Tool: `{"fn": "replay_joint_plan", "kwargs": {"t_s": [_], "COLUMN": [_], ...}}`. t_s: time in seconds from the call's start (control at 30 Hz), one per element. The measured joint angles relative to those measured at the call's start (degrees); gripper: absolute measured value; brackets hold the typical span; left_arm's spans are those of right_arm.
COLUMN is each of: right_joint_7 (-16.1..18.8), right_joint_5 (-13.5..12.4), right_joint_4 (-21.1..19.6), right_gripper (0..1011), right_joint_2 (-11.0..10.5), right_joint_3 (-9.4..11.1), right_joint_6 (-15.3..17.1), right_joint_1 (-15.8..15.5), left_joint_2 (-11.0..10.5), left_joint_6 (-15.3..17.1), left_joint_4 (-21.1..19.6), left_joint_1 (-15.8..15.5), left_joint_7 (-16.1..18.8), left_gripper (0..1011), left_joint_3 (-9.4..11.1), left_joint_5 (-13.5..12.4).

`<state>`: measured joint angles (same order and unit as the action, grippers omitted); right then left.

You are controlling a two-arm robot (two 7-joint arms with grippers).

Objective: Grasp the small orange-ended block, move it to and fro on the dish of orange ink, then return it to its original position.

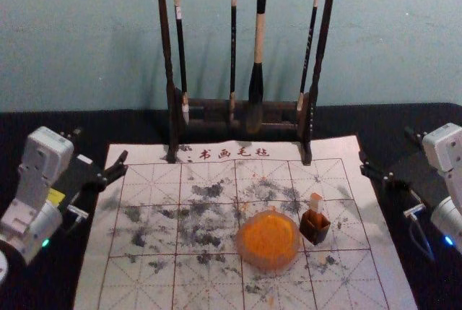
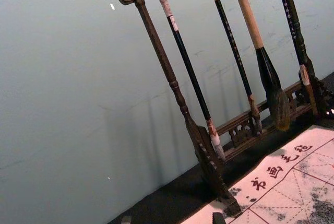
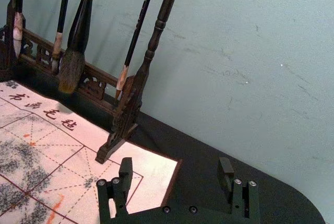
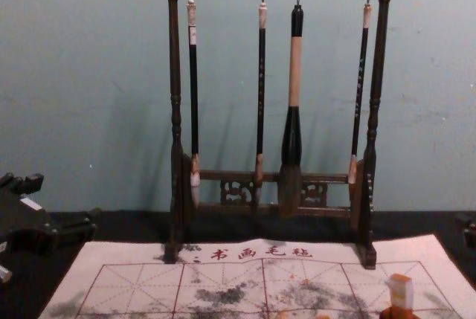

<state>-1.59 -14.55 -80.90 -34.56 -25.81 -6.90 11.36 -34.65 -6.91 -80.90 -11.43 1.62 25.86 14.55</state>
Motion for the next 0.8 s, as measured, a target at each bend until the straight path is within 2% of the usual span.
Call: {"fn": "replay_joint_plan", "kwargs": {"t_s": [0.8], "right_joint_7": [-0.03], "right_joint_5": [0.01], "right_joint_4": [-0.01], "right_gripper": [1000], "right_joint_2": [-0.09], "right_joint_3": [-0.05], "right_joint_6": [-0.01], "right_joint_1": [0.07], "left_joint_2": [0.00], "left_joint_6": [0.00], "left_joint_4": [0.00], "left_joint_1": [0.00], "left_joint_7": [0.00], "left_gripper": [1001], "left_joint_3": [0.00], "left_joint_5": [0.00]}}
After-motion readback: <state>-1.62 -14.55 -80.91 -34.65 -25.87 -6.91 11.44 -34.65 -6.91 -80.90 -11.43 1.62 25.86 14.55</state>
